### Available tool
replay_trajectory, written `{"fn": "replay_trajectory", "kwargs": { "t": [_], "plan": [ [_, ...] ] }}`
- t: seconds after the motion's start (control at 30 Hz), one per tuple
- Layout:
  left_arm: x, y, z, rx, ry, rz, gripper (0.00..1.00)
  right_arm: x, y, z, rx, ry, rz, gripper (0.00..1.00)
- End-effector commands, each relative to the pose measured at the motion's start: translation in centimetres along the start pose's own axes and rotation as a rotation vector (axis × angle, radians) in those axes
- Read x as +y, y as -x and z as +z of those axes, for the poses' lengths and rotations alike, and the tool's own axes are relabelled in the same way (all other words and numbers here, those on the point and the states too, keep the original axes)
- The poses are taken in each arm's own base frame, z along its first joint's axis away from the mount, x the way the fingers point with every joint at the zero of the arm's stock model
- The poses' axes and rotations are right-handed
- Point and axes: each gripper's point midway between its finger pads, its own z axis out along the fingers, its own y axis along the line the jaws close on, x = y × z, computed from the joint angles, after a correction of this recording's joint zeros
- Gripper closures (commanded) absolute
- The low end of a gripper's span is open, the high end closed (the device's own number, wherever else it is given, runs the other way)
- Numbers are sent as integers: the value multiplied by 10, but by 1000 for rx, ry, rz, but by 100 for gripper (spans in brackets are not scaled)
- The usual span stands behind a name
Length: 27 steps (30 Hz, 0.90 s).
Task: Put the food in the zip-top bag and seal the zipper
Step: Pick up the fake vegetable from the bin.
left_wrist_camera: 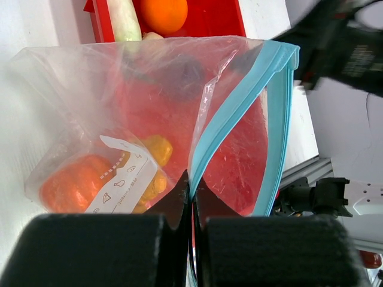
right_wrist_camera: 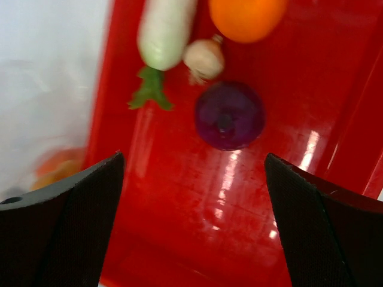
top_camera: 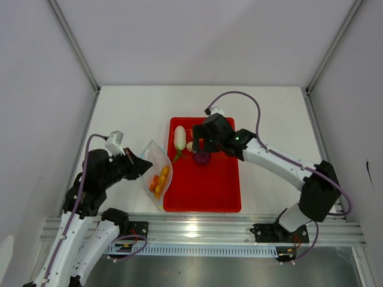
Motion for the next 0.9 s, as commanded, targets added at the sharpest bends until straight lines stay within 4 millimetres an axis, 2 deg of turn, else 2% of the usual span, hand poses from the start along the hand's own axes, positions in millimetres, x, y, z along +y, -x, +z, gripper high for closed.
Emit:
{"fn": "replay_trajectory", "kwargs": {
  "t": [0.0,0.07,0.3,0.5,0.87],
  "plan": [
    [-11,10,-8,-37,-29,24,99,-9,-9,20,68,-66,-3,1],
    [-11,10,-9,-39,-29,23,100,-16,-25,39,122,-104,-20,0],
    [-11,8,-9,-35,-34,20,99,-18,-50,77,201,-110,-37,1],
    [-11,7,-9,-31,-35,18,100,-18,-55,91,208,-110,-35,1],
    [-10,5,-8,-25,-36,16,99,-34,-65,119,216,-174,-67,1]
  ]
}}
